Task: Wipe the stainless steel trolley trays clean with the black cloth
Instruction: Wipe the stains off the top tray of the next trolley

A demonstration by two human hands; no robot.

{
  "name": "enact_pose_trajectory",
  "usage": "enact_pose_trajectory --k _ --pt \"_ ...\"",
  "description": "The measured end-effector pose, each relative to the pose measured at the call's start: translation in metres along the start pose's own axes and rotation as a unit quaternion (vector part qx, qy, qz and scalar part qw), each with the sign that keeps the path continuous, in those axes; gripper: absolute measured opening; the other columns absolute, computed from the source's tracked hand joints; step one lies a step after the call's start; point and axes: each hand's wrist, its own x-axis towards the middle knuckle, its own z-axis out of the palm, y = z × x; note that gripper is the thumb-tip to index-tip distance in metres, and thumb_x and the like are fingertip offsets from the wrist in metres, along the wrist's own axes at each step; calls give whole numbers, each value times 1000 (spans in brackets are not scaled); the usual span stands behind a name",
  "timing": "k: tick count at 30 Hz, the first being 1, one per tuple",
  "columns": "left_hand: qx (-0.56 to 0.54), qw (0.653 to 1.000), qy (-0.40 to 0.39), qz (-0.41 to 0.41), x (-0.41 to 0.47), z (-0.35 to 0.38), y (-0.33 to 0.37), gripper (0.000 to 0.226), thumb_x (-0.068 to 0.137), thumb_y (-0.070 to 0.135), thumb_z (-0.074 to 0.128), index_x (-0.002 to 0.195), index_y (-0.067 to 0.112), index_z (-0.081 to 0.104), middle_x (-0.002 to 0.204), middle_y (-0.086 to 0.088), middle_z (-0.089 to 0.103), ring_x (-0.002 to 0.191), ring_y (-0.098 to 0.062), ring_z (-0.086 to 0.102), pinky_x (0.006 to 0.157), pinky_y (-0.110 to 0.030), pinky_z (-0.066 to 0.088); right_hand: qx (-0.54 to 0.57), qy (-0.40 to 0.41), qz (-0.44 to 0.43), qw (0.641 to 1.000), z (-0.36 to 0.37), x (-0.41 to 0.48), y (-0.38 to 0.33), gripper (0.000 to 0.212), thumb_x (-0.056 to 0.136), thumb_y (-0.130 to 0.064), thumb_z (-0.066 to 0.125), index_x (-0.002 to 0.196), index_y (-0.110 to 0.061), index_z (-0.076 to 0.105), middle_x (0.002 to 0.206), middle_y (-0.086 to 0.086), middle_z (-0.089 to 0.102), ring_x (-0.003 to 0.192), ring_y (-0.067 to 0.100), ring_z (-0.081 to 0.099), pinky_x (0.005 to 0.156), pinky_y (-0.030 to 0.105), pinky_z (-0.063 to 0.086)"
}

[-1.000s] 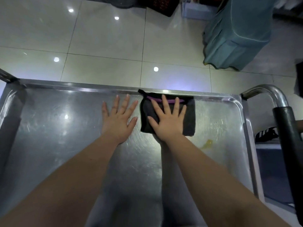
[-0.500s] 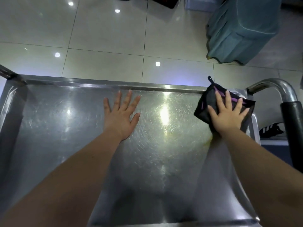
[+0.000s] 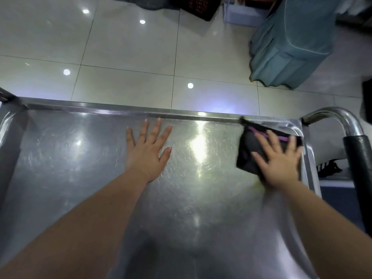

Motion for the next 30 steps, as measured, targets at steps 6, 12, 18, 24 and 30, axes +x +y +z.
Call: enact_pose_trajectory --k 6,12,18,24,30 --pt "-6 1000 3 7 -2 0 -2 61 94 58 -4 151 42 -19 162 8 -22 148 -26 -21 113 -64 -11 -6 -8 35 999 3 -5 -38 82 76 -76 1 152 -47 8 165 -8 4 147 45 -6 114 65 -5" --pt "-10 1000 21 8 -4 0 -2 61 97 55 8 153 41 -12 164 6 -13 150 -27 -11 114 -65 -6 -21 -5 -132 991 20 -27 -183 67 85 -75 7 148 -56 -4 163 -14 -1 146 46 -14 112 65 -15" --pt "-26 999 18 10 -3 2 -1 61 95 59 1 152 44 -12 163 9 -16 150 -25 -13 115 -63 -7 2 26 -31 999 13 -26 -43 74 83 -73 16 151 -46 22 162 -8 19 147 40 8 116 58 6" --pt "-17 1000 20 13 -2 5 -3 61 95 60 -4 151 42 -17 162 7 -18 150 -26 -15 113 -66 -7 15 2 96 995 10 -39 10 81 79 -75 3 154 -43 13 165 -6 10 148 41 0 116 62 2" --pt "-23 999 22 12 -2 3 -4 61 95 56 -1 153 41 -10 164 7 -11 150 -26 -10 114 -66 -5 -7 -13 -78 997 36 -69 -172 67 87 -71 -1 150 -50 -9 164 -10 -5 144 48 -18 110 66 -15"
